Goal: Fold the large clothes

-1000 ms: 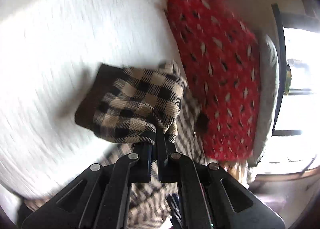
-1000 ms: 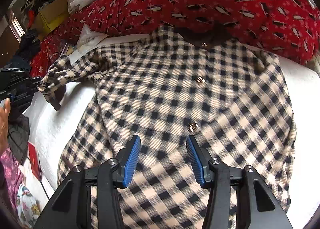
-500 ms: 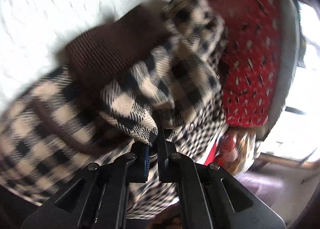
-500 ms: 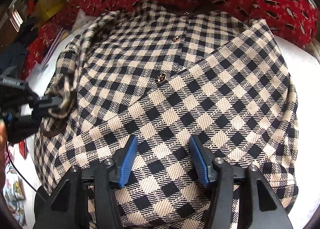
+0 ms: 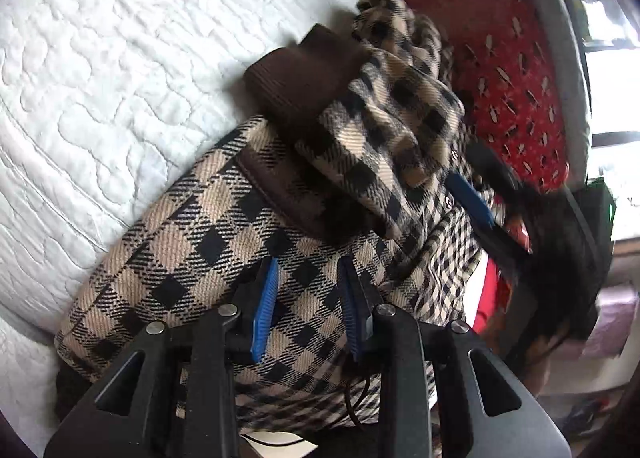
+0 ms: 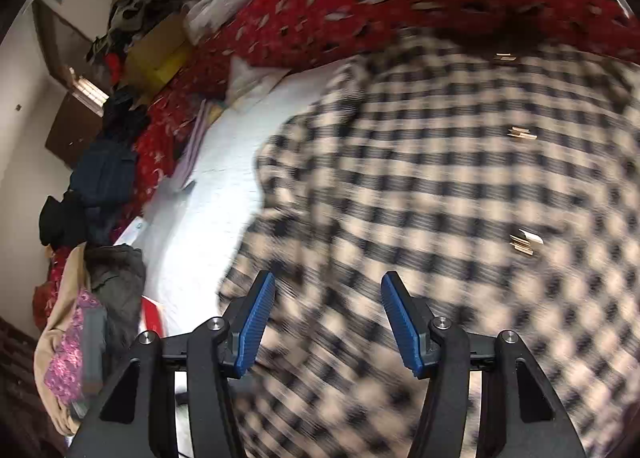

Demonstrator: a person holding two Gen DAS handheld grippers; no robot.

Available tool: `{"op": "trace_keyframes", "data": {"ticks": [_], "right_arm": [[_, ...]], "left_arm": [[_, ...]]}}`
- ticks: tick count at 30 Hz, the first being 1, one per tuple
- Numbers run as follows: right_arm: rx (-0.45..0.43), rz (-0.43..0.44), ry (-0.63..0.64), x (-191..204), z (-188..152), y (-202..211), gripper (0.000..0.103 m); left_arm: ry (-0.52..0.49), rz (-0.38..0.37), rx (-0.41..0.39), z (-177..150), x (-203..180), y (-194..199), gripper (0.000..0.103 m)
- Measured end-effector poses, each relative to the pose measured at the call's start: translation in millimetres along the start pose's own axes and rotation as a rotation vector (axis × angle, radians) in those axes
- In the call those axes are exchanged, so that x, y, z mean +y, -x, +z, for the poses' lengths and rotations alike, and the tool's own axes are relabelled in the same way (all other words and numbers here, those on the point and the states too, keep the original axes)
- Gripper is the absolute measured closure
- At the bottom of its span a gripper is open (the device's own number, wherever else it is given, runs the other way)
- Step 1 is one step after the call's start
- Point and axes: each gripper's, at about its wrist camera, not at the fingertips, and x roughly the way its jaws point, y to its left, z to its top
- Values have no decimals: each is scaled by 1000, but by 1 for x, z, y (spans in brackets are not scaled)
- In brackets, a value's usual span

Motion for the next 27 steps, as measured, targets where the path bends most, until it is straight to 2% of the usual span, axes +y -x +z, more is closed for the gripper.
{"op": "trace_keyframes", "data": {"ticks": [2,3,4,5,6,9,13,16,18,20,22,24,25,27], "right_arm": [[35,-1,7,14,4,-18,45],[62,-31,19,21,5,-30,45],[74,-77,34,25,3,-37,50],[84,-103,55,30,1,-42,83],[86,-83,79,32,0,-44,96],[11,-33,64,28,-8,-19,94],[-82,1,39,1,-29,41,94],[-101,-51,20,-34,-50,78,93],[-96,-157,-17,-62,-63,93,90],[-94,-208,-81,-86,-72,107,88],[-121,-184,-151,-103,-81,124,88],[-174,-148,-175,-103,-90,140,88],[-186,-127,-168,-100,-90,142,85],[-186,-74,-126,-86,-92,141,73]], "left_arm": [[-12,-9,6,0,1,0,76],[-9,-18,12,-1,4,1,76],[-3,-26,17,-1,7,1,76],[10,-41,23,-3,16,6,76],[18,-50,27,-4,21,8,76],[24,-60,33,-8,30,13,76],[22,-35,23,-10,27,13,76],[-6,7,16,-10,11,10,76],[-18,8,15,-10,1,12,76],[-42,9,0,-5,-13,16,76],[-81,30,-23,5,-31,18,76],[-117,38,-32,19,-51,17,76],[-130,37,-30,28,-58,14,76],[-142,41,-21,49,-72,5,76]]}}
